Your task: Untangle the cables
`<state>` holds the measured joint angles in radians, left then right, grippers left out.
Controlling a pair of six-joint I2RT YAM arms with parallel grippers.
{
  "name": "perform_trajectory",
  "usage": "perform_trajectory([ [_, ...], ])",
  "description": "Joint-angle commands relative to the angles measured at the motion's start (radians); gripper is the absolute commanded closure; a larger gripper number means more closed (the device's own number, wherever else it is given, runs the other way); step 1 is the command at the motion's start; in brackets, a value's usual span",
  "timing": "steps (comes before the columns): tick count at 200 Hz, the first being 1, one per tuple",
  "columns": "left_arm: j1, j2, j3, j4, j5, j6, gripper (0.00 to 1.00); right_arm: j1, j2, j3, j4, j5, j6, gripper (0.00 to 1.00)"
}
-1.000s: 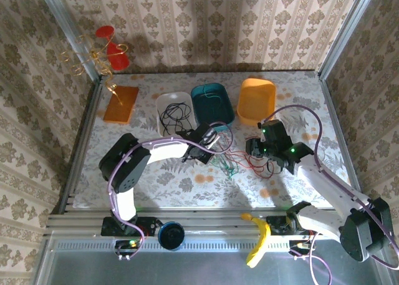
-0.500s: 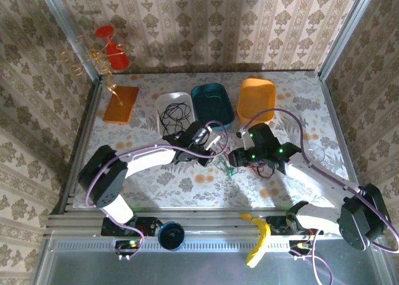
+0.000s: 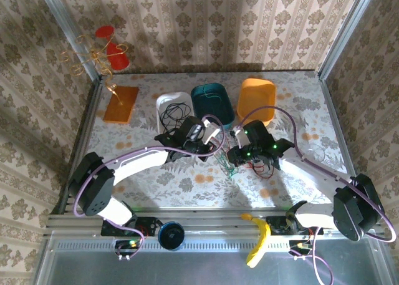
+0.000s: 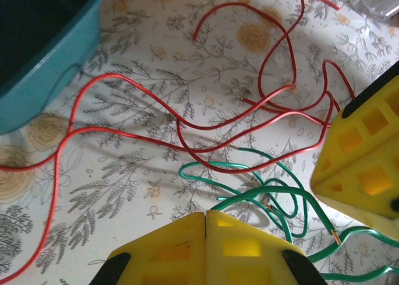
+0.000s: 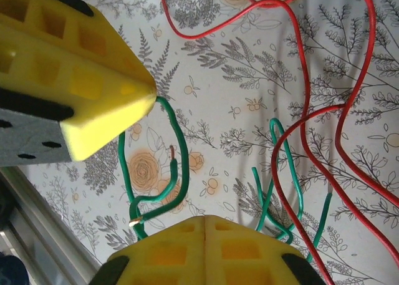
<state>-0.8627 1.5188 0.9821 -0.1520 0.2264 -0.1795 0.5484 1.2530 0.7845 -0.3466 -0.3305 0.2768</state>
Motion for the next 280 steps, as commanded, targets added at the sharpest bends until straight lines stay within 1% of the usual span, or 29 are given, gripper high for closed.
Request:
perform_trajectory([
  [1, 0.008, -0.038, 0.015, 0.018, -0.022, 0.020, 1.00, 0.005, -0.038, 0.007, 0.009, -0.042, -0.014, 0.72],
  [7, 0.008, -0.036, 0.016, 0.018, -0.024, 0.023, 1.00, 0.005, -0.046, 0.007, 0.012, -0.060, -0.017, 0.66],
  [13, 0.009, -0.034, 0.016, 0.017, -0.024, 0.027, 1.00, 0.005, -0.054, 0.006, 0.016, -0.075, -0.021, 0.63],
  [27, 0.008, -0.029, 0.016, 0.017, -0.025, 0.030, 1.00, 0.007, -0.075, -0.004, 0.026, -0.101, -0.027, 0.61],
  [73, 0.008, -0.032, 0.012, 0.020, -0.039, 0.037, 1.00, 0.013, -0.058, 0.014, -0.008, -0.161, -0.053, 0.63],
  [154, 0.012, -0.022, 0.025, 0.002, -0.036, 0.053, 1.00, 0.019, -0.037, 0.027, 0.000, -0.160, -0.059, 0.63],
  [174, 0.011, -0.019, 0.022, 0.001, -0.037, 0.053, 1.00, 0.019, -0.053, 0.021, 0.021, -0.145, -0.047, 0.63],
  [199, 0.010, -0.018, 0.018, 0.002, -0.032, 0.051, 1.00, 0.019, -0.098, 0.004, 0.058, -0.097, -0.034, 0.62],
  [242, 0.007, -0.019, 0.016, 0.006, -0.030, 0.045, 1.00, 0.019, -0.116, 0.001, 0.028, -0.064, -0.055, 0.62],
  [280, 0.004, -0.014, 0.012, 0.004, -0.030, 0.047, 1.00, 0.019, -0.123, -0.007, 0.037, -0.038, -0.051, 0.61],
])
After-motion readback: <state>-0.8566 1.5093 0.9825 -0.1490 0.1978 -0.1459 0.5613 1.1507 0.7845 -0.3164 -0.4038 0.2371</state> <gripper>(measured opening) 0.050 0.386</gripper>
